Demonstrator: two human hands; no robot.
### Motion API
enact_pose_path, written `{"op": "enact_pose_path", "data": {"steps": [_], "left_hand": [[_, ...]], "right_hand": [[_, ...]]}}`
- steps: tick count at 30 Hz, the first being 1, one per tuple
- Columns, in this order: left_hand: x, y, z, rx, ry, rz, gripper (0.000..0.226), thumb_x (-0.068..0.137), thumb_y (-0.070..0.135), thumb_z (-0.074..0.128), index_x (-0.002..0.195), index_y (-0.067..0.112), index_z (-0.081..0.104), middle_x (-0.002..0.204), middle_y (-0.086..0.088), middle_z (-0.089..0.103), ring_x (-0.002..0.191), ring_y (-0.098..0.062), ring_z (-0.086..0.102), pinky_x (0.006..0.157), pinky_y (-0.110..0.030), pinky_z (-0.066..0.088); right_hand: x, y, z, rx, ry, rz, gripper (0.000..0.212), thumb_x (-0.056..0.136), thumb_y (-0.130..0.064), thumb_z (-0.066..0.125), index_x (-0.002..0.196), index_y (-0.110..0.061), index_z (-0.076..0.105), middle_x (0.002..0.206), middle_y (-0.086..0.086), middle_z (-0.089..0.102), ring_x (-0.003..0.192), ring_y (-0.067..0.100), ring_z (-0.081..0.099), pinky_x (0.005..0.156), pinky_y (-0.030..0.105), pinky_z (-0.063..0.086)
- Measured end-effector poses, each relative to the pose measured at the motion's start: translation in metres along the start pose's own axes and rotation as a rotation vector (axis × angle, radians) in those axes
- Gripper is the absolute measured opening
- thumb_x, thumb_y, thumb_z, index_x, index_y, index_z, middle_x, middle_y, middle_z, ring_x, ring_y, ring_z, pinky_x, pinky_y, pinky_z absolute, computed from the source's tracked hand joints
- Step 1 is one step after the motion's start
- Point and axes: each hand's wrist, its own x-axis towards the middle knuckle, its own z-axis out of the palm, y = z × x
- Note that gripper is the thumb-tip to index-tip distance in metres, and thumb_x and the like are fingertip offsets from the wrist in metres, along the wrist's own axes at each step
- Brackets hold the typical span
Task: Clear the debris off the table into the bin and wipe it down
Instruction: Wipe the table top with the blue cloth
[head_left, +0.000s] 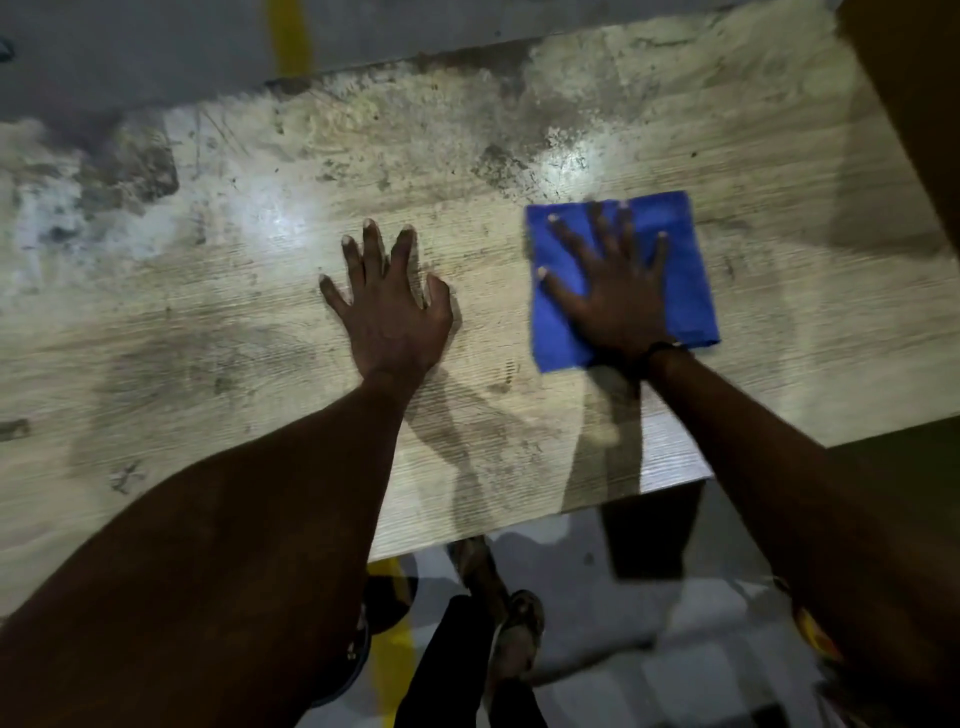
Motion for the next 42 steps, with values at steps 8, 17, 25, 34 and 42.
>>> {"op": "enact_pose_path", "data": {"steps": [8,17,25,34,42], "left_hand": [[0.001,0.000,0.001,0.011,-0.006,-0.001,0.067,0.098,0.050,0.040,0.163,0.034,0.033,0.178,-0.002,0.011,0.164,-0.028,0.004,0.126,-0.069,0.002],[-0.001,0.000,0.001,0.016,-0.022,-0.012,0.067,0.100,0.052,0.036,0.165,0.035,0.029,0.178,0.000,0.007,0.165,-0.026,0.000,0.126,-0.068,0.000],[0.000,-0.003,0.005,0.055,0.005,-0.007,0.068,0.099,0.050,0.040,0.164,0.035,0.031,0.178,0.000,0.010,0.165,-0.026,0.004,0.126,-0.069,0.006],[0.015,-0.004,0.001,0.076,-0.074,0.026,0.071,0.103,0.052,0.037,0.168,0.033,0.019,0.178,-0.005,-0.001,0.164,-0.031,-0.003,0.121,-0.074,-0.001],[0.114,0.008,0.011,0.097,-0.052,0.000,0.068,0.101,0.049,0.028,0.167,0.031,0.027,0.177,-0.008,0.009,0.163,-0.036,0.008,0.125,-0.070,0.009]], "right_hand": [[0.021,-0.053,0.008,0.038,-0.043,0.114,0.073,0.098,-0.079,0.023,0.164,-0.049,0.024,0.177,0.001,0.016,0.164,0.035,0.007,0.122,0.073,0.002],[0.047,0.015,0.001,0.050,-0.002,0.200,0.072,0.097,-0.081,0.027,0.162,-0.052,0.028,0.177,-0.002,0.019,0.164,0.034,0.011,0.123,0.073,0.005],[0.058,-0.083,0.023,0.087,-0.013,-0.041,0.069,0.099,-0.076,0.031,0.162,-0.047,0.034,0.175,0.002,0.026,0.163,0.035,0.014,0.123,0.072,0.005],[0.091,0.008,0.017,0.021,0.119,0.304,0.068,0.101,-0.076,0.031,0.163,-0.048,0.030,0.175,0.001,0.026,0.162,0.032,0.019,0.123,0.074,0.009],[0.086,-0.064,0.025,0.028,0.024,-0.120,0.068,0.101,-0.073,0.036,0.163,-0.046,0.032,0.174,0.001,0.027,0.163,0.033,0.016,0.123,0.070,0.009]]}}
